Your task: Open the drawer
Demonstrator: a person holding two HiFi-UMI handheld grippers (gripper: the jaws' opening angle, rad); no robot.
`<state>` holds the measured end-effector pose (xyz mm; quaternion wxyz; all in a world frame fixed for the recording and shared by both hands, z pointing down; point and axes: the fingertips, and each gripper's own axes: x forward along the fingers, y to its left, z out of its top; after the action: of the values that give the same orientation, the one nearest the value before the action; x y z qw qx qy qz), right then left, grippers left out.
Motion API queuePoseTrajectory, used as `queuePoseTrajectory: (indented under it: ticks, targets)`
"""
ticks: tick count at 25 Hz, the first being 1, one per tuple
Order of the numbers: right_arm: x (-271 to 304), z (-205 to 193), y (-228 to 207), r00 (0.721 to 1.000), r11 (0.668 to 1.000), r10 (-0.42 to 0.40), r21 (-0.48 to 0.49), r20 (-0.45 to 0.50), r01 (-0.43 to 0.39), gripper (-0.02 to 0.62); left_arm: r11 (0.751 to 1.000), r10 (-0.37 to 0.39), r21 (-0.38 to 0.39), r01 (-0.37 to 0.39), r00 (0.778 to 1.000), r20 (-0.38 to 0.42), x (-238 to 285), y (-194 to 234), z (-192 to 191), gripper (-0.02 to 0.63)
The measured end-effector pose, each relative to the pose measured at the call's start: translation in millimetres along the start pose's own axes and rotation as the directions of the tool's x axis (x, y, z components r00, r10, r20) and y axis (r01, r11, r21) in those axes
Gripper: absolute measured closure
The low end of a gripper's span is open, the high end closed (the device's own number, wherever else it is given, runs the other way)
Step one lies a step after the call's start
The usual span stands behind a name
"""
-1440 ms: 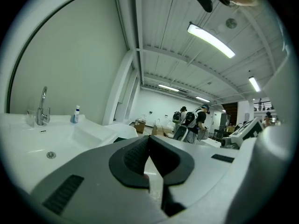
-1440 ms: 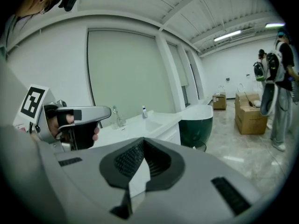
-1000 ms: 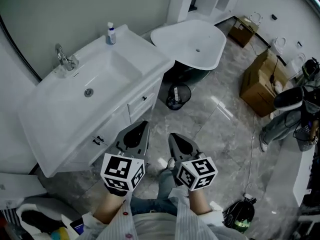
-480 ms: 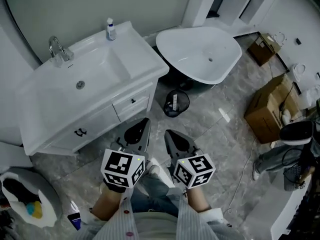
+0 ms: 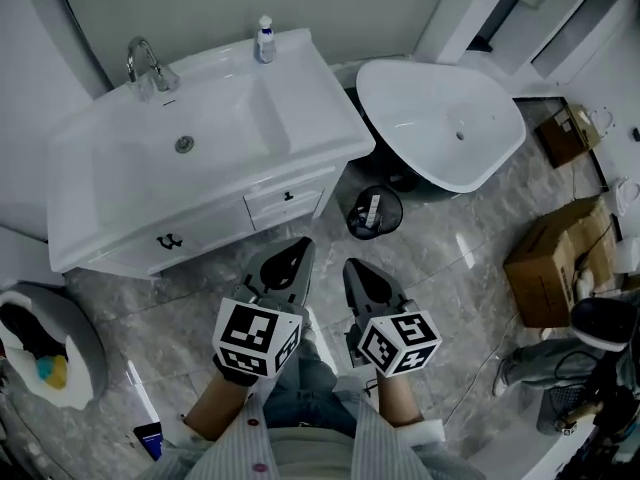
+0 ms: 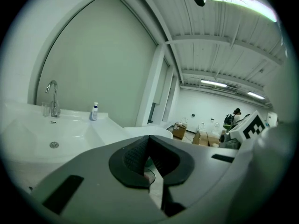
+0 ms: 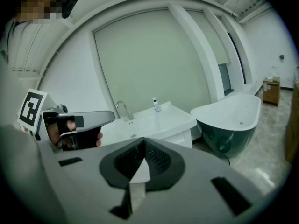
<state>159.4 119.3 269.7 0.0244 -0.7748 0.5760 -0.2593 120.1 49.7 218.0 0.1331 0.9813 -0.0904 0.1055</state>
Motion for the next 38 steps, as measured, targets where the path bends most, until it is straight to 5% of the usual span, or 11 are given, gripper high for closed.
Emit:
queuePoseTrajectory:
  ticks: [12,25,38]
  targets:
    - [79,25,8,0.997,0.997,0.073,-0.037,-0.03,-0.074,0.586,0.995,0.099,-0.017,-0.099,0.995,0.008,27,74,12,0.591]
    - [144,-1,10,0.98,0.984,0.134,-0.098,-0.149,-0.15,0.586,0.969,0.234,-0.075,-0.237,0.971,-0.038,23,124,-21,0.591]
    - [196,-37,-11,0.925,0.918,0.249,-0.233,-0.288,-0.32,0.586,0.861,0.476,-0.179,-0.476,0.878,-0.044,30,147,-67,0.591]
